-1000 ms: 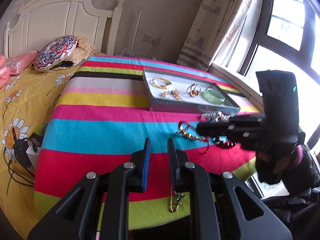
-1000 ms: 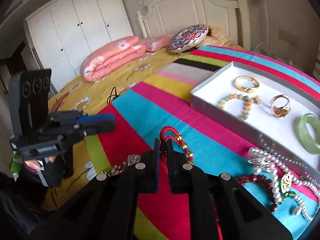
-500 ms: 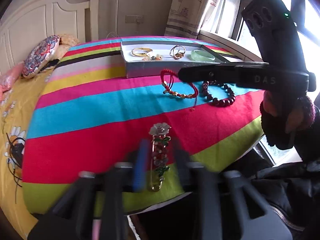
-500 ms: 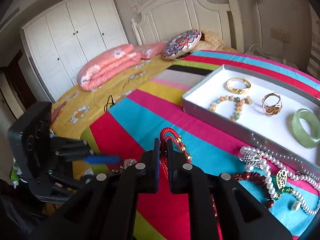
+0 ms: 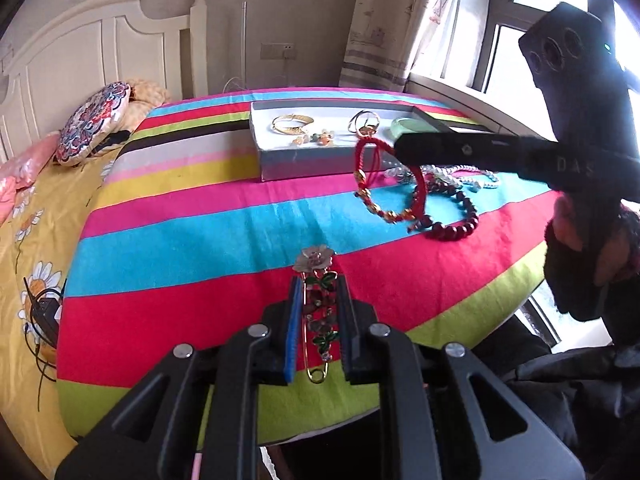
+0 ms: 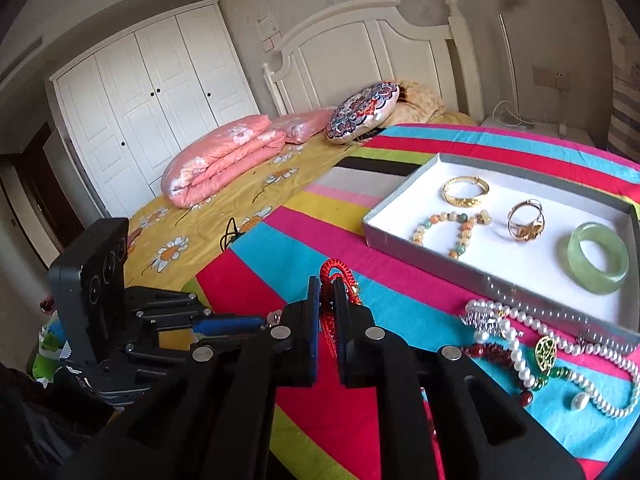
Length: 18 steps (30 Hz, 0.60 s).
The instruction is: Organize jewelry
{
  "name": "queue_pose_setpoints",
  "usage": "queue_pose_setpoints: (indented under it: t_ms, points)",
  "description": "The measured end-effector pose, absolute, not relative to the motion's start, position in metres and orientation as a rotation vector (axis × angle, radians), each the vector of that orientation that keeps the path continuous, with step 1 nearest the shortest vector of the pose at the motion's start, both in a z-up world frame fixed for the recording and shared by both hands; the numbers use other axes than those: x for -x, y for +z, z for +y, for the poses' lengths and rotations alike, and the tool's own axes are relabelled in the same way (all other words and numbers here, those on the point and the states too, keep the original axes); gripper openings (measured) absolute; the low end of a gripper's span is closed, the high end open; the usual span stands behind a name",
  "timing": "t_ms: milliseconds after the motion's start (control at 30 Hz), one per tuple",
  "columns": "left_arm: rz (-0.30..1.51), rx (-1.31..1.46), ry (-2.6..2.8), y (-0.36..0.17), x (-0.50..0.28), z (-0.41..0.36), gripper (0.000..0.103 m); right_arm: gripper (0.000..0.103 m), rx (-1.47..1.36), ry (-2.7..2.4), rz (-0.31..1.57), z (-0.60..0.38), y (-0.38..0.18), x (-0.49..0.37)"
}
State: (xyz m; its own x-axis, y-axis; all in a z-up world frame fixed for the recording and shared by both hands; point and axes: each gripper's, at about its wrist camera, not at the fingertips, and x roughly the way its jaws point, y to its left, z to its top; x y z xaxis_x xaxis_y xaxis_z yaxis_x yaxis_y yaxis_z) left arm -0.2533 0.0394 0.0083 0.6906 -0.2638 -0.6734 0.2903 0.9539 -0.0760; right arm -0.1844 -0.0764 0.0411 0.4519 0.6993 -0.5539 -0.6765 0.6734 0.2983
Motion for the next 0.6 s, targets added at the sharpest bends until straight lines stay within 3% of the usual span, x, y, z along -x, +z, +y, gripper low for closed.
queue_pose_setpoints:
  t_ms: [600]
  points:
    - [0.72,-0.052,-0.264,0.024,0.24,0.038,0.016,0.01,-0.071,0.804,0.646,-0.101,0.058,0.188]
